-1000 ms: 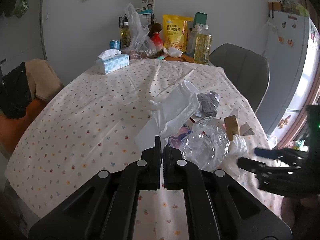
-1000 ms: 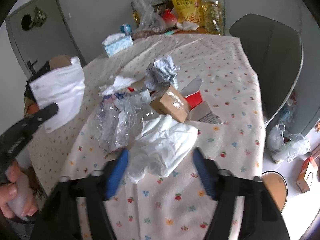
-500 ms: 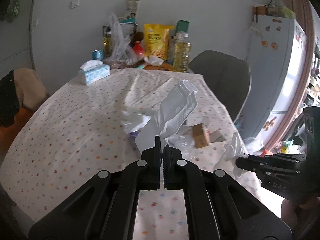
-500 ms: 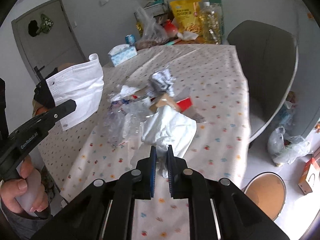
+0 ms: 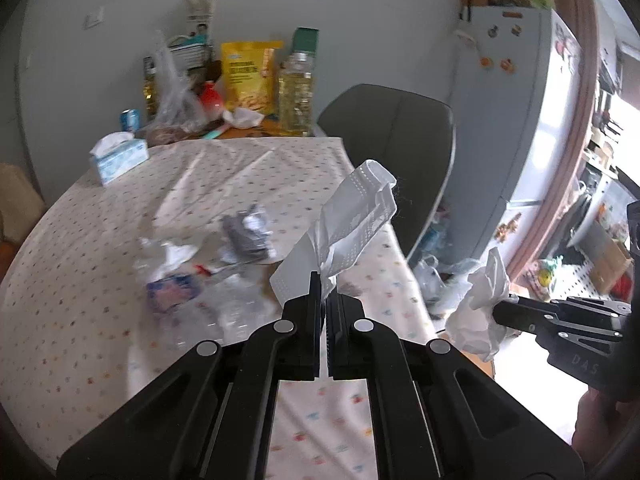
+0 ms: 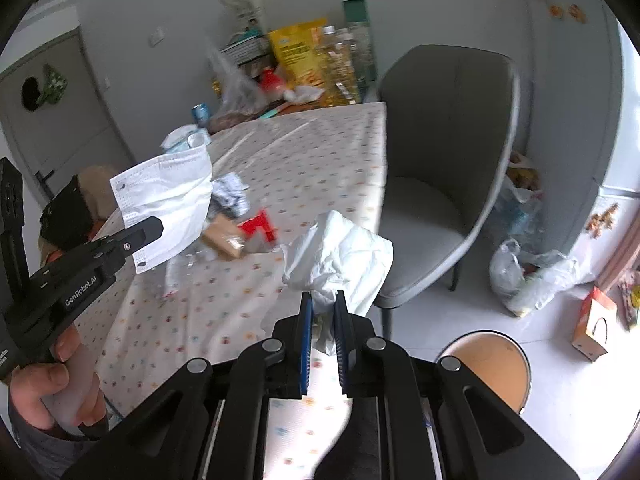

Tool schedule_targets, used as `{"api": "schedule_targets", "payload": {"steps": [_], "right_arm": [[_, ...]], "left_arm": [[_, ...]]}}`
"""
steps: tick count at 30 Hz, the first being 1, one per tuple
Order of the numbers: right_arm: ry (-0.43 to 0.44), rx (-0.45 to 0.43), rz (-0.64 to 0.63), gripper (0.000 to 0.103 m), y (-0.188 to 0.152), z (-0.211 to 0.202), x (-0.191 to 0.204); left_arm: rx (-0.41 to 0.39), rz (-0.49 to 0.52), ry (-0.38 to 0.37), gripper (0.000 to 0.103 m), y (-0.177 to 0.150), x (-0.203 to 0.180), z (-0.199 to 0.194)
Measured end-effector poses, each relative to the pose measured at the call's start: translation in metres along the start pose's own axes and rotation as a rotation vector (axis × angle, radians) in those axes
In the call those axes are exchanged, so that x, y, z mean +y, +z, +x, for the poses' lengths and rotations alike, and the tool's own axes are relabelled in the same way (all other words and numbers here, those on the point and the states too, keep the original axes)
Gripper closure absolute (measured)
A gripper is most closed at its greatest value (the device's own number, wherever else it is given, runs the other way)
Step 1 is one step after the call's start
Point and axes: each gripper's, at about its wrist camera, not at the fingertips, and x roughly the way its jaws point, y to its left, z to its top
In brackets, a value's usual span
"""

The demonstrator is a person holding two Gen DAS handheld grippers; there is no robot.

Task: Collect trash
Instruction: 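Carry the tissue to the bucket and open the right gripper while left carries the bag, then lower the paper bag over the bucket and open the left gripper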

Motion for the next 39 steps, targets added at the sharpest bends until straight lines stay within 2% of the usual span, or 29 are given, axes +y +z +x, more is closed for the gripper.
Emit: {"api": "schedule_targets", "payload": {"steps": [7,12,25,26,27,28,29,30,32,39], "right_arm": [[-0.05,-0.022,0.071,0.091,-0.001,-0.011,-0.046],[-0.096,-0.042,0.152,0.091,-0.005,-0.016,-0.094],[-0.193,-0.004,0.34,0.088,-0.036,0.015,-0.21],[-0.187,0.002,0.35,0.084,-0.039,0.021,-0.218],[-0.174,0.003,0.356,0.064,-0.042,0.028,-0.225],[-0.176,0.003,0.36,0.039,-0.044,0.034,-0.231],[-0.208,0.012,0.364,0.035,-0.05,0.04,-0.238],[-0.229,0.029,0.374,0.035,-0.056,0.046,-0.245],[-0.202,0.05,0.415,0.035,-0.066,0.052,-0.258],[-0.208,0.036,0.468,0.035,-0.085,0.037,-0.273]], "left_arm": [[0.032,0.046,-0.045,0.1,0.007,-0.044,0.025],[0.065,0.086,-0.061,0.1,0.01,-0.077,0.048],[0.161,0.175,-0.122,0.1,0.008,-0.159,0.111],[0.166,0.178,-0.126,0.1,0.007,-0.164,0.114],[0.17,0.181,-0.129,0.1,0.006,-0.169,0.117],[0.177,0.185,-0.132,0.1,0.005,-0.175,0.121],[0.184,0.189,-0.137,0.1,0.004,-0.18,0.124],[0.187,0.193,-0.139,0.1,0.004,-0.183,0.127],[0.199,0.208,-0.146,0.1,0.001,-0.191,0.131],[0.253,0.238,-0.178,0.1,-0.011,-0.217,0.147]]}}
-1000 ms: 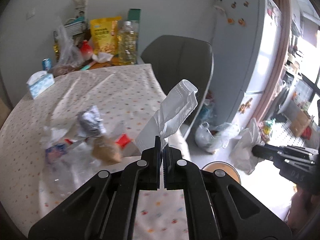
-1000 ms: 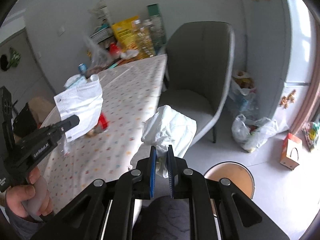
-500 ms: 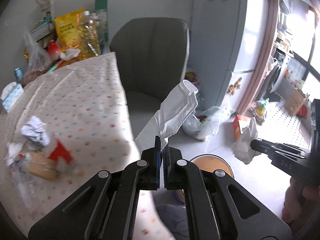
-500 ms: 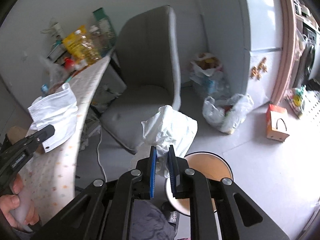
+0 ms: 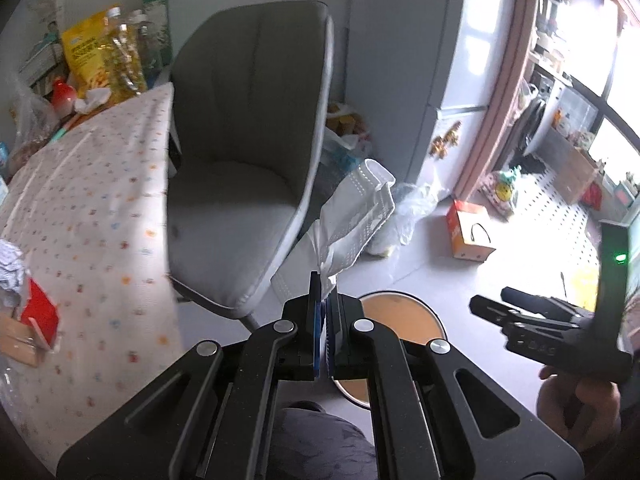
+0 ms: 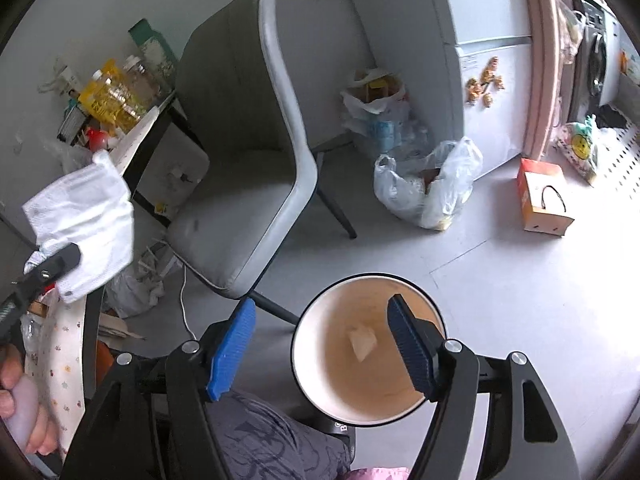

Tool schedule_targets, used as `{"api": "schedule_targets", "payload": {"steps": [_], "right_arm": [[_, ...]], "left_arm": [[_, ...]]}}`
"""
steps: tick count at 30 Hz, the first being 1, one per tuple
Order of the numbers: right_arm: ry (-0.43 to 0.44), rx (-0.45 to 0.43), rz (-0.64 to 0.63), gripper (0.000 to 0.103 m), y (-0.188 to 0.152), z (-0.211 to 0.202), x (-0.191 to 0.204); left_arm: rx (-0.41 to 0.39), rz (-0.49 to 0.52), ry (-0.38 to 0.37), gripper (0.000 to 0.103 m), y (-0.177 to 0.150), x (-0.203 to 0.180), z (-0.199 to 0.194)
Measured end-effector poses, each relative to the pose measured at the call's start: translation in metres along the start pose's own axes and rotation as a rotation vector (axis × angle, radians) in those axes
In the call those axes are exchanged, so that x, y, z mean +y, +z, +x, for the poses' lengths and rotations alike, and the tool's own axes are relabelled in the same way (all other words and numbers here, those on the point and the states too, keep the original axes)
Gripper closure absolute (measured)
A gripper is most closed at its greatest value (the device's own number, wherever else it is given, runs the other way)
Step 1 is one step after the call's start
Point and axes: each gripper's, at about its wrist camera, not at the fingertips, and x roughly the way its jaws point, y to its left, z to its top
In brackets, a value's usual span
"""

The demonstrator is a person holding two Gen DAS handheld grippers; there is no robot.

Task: Collect trash
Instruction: 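Lower the paper bag over the bucket and open the left gripper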

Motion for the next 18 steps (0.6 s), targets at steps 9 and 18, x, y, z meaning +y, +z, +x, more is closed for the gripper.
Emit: {"api": "schedule_targets", "payload": {"steps": [9,18], "right_arm": [[-0.029,-0.089,0.049,0.028,0.001,-0.062,-0.036],[-0.06,-0.125,0.11,0.025,-0.007,-0.09,-0.061]], "left_arm": [[0.081,0.064,-0.118,0.1,-0.003,-0.057,0.033],[0.157,0.083,-0.168,0.1,-0.012,-0.084,0.071]]}}
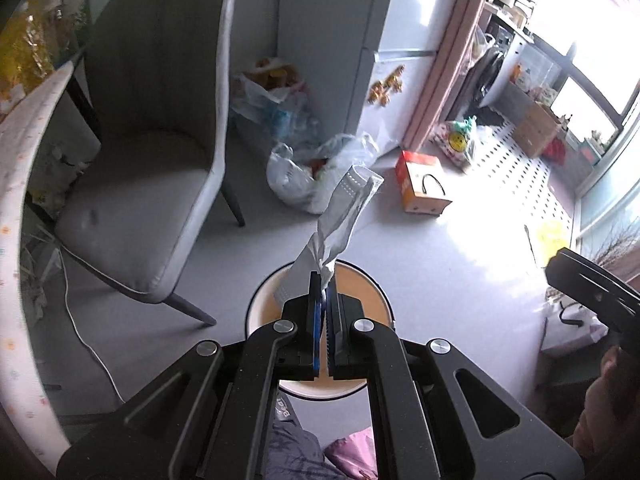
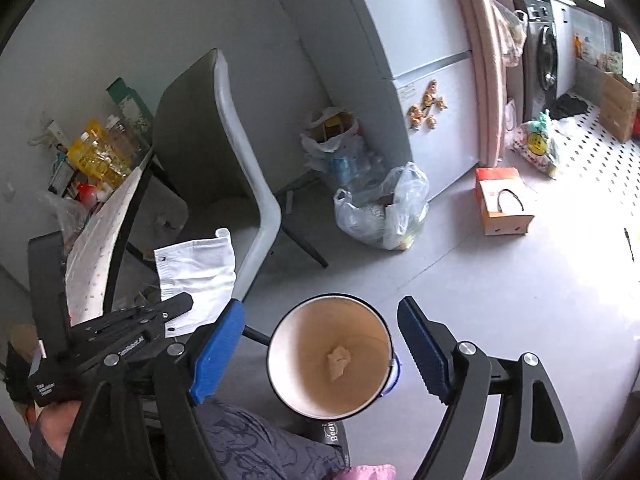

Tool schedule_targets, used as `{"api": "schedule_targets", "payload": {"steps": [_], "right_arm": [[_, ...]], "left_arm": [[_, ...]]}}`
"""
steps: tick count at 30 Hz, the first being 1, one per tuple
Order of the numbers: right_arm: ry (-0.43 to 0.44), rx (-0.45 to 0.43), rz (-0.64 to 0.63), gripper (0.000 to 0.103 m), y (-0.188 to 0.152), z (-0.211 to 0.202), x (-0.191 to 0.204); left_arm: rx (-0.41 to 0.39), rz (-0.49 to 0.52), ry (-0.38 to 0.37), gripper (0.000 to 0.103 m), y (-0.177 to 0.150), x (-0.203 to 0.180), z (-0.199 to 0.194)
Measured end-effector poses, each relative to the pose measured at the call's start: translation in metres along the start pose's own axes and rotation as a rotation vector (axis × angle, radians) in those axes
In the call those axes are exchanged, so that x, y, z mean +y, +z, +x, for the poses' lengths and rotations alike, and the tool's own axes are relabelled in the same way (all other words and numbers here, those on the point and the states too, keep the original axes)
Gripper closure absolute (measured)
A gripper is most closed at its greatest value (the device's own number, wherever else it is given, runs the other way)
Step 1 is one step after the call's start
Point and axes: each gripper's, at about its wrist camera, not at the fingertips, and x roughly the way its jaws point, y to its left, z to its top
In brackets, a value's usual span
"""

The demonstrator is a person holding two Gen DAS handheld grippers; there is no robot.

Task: Collect trash
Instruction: 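Lower the paper bag over the bucket and open the left gripper, then move both grippers back over the trash on the table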

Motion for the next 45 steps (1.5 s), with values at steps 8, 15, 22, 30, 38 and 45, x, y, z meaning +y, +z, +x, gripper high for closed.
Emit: {"api": "schedule_targets", "payload": {"steps": [8,15,22,30,38,45], "right_arm": [[-0.023,0.004,0.02,0.024,-0.004,-0.004,-0.008],[-0.008,0.002,0.001,0.021,-0.005,-0.005,0.008],[0.029,-0.034,-0.042,0.008,-0.005,-0.015,0.043],[0.081,-0.05,-0.114,0.008,-0.009,-0.023,0.1],[0.094,-0.081,-0.199,0.008,-0.021,-0.028,0.16],[0.057,-0.113,-0.248,0.008,-0.03,-0.034,0.203]], "left_arm": [[-0.004,-0.046,-0.074,0.035,-0.004,0.004,0.004],[-0.064,-0.116,-0.057,0.028,0.001,0.025,-0.032],[-0.2,-0.181,-0.004,0.009,-0.003,0.051,-0.105],[-0.306,-0.276,0.059,0.006,-0.023,0.099,-0.17],[-0.369,-0.353,0.142,0.006,-0.06,0.144,-0.211],[-0.476,-0.438,0.26,0.006,-0.092,0.177,-0.25]]}}
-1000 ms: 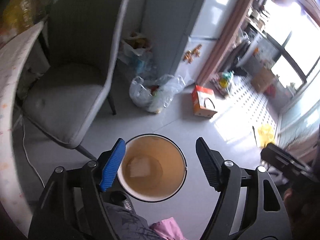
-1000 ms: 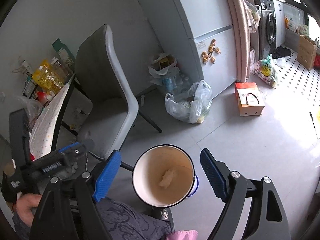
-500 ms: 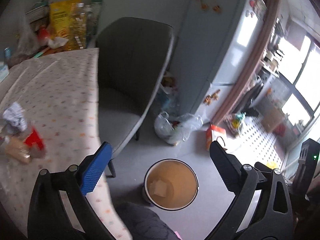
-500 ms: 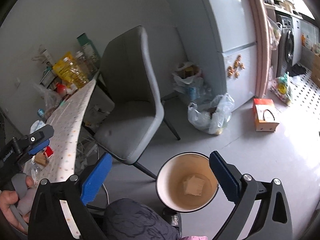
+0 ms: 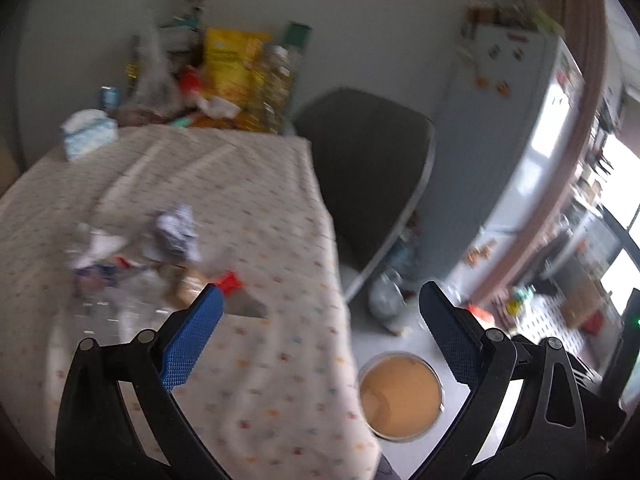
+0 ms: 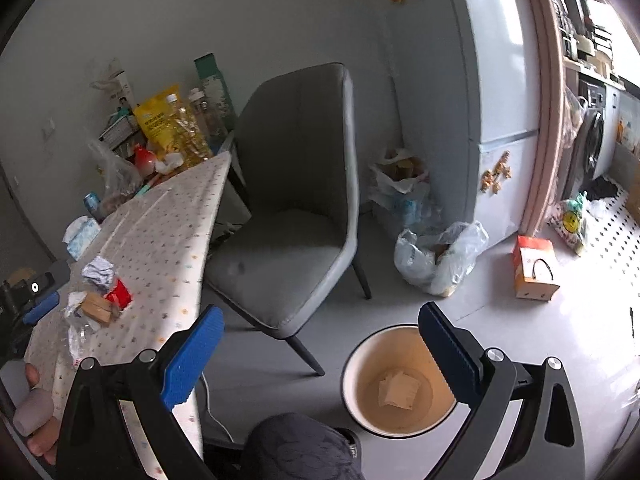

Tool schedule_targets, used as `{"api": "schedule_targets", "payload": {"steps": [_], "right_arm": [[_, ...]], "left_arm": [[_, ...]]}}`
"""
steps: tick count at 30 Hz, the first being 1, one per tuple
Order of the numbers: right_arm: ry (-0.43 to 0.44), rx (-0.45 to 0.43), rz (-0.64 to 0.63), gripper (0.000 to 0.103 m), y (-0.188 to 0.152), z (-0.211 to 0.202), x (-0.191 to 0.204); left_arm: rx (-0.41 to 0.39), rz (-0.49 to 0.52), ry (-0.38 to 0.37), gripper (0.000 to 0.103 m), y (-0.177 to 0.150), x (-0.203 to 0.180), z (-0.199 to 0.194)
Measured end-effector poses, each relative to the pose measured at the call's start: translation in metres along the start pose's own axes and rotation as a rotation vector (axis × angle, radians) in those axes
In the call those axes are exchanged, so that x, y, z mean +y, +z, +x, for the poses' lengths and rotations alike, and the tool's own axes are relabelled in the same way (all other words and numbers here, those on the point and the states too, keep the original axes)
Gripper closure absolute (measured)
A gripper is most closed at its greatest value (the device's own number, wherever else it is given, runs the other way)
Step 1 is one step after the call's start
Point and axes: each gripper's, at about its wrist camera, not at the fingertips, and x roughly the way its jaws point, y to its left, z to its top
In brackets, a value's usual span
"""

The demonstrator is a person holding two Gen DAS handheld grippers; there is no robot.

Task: Collect trash
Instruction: 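Move both grippers back over the trash on the table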

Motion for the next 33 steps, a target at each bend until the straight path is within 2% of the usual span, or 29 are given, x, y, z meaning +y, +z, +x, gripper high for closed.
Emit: {"api": "schedule_targets", "payload": {"steps": [4,9,14,20,25,30,33], "right_arm": [[0.027,-0.004,-0.041,0.008,0.0,-0.002,0.026],[0.097,-0.07,-0.067,0.008,0.0,-0.009,0.056],[0.145,-0.045,-0.111,0.008,-0.002,-0.003,0.088],[0.222,-0.072,-0.152,0.008,-0.009,-0.004,0.122],[0.255,-0.071,-0.199,0.008,-0.013,-0.003,0.148],[0.286,-0.078,-0.226,0.008,-0.019,0.003,0.166],[0.317,-0.063,-0.25,0.008,-0.024,0.009,0.175]], "left_arm": [[-0.033,-0.002,-0.01,0.006,0.001,0.024,-0.015],[-0.084,-0.005,0.009,0.006,-0.003,0.048,-0.031],[-0.098,-0.025,0.009,0.006,-0.012,0.078,-0.046],[-0.15,-0.059,0.105,0.006,-0.022,0.103,-0.06],[-0.152,-0.107,0.138,0.006,-0.027,0.127,-0.063],[-0.169,-0.09,0.157,0.006,-0.032,0.143,-0.07],[-0.152,-0.077,0.197,0.006,-0.035,0.152,-0.069]]}}
